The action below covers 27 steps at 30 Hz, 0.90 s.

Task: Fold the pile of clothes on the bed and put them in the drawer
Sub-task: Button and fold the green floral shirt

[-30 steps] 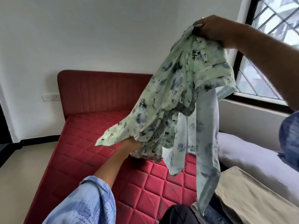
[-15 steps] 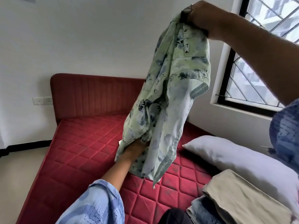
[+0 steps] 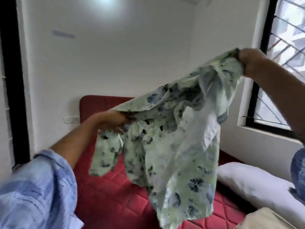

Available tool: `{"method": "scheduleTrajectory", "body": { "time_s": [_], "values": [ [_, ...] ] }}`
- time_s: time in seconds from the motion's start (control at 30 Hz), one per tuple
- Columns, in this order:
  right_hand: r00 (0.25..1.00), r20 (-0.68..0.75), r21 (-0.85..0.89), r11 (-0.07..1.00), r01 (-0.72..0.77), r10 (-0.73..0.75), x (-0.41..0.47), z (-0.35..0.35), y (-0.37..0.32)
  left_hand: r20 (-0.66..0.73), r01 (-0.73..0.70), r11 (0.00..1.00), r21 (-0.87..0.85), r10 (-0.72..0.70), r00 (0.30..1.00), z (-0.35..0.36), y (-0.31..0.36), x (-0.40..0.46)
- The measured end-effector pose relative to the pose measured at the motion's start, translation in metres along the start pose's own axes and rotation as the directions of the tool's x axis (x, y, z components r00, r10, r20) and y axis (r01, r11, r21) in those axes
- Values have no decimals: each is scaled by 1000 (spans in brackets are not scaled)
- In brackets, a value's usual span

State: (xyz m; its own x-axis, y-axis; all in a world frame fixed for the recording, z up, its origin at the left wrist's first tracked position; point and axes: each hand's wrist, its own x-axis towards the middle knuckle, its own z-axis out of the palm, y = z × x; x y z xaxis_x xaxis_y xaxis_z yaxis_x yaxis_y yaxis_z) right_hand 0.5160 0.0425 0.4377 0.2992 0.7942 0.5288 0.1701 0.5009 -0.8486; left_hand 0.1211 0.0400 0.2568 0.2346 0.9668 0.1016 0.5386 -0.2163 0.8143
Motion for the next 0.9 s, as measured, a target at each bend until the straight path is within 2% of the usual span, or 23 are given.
{"method": "scheduleTrajectory", "body": {
  "time_s": [0.03,0.1,0.13,0.17,0.23,0.3,0.33,0.37,0.4,0.43,0.5,0.57,0.6,0.63,0.67,0.73,0.8,0.87,0.9],
  "values": [
    [997,32,87,993,-78,76,3,-2,11,13,-14,999,41,13,1000,-17,10,-9],
    [969,140,142,964,-223,203,-14,5,26,8,-29,994,105,28,1000,-42,28,-23],
    [949,215,100,961,-258,232,-26,10,35,2,-34,992,118,34,999,-51,36,-31],
    [913,326,28,963,-269,245,-40,16,45,-4,-38,993,112,39,999,-57,44,-37],
    [848,432,-116,951,-287,309,-56,30,68,-46,-63,991,115,68,997,-61,60,-47],
    [844,368,-382,891,-245,390,-64,50,95,-106,-66,984,164,85,991,-59,71,-49],
    [890,303,-496,854,-157,340,-70,68,110,-132,-57,977,206,85,988,-57,73,-48],
    [943,251,-580,814,-33,217,-78,85,125,-147,-43,969,244,81,986,-53,73,-46],
    [964,252,-604,793,85,88,-94,102,137,-152,-28,965,262,70,986,-49,72,-43],
    [957,291,-529,834,155,7,-119,115,143,-137,-20,964,266,58,989,-45,70,-40],
    [891,448,-347,904,252,-76,-176,125,160,-92,-11,963,270,37,995,-35,66,-34],
    [755,629,-198,901,386,-186,-233,129,171,-74,-6,956,292,29,997,-26,66,-30],
    [687,680,-120,885,449,-256,-252,131,177,-79,-8,955,296,33,996,-23,66,-28],
    [649,694,-49,880,473,-310,-266,136,183,-89,-9,955,296,37,995,-21,66,-26],
    [661,675,-3,895,446,-328,-271,143,186,-95,-7,954,299,37,995,-19,67,-24],
    [745,597,76,945,317,-298,-266,156,181,-88,-5,953,304,33,996,-16,66,-21],
    [820,491,93,953,287,-294,-255,169,176,-86,-2,953,302,29,996,-14,65,-19],
    [891,382,81,970,231,-244,-237,182,177,-129,-14,958,288,53,990,-12,60,-12],
    [913,365,105,982,157,-185,-229,186,178,-190,-32,961,275,87,978,-9,55,-6]
  ]
}}
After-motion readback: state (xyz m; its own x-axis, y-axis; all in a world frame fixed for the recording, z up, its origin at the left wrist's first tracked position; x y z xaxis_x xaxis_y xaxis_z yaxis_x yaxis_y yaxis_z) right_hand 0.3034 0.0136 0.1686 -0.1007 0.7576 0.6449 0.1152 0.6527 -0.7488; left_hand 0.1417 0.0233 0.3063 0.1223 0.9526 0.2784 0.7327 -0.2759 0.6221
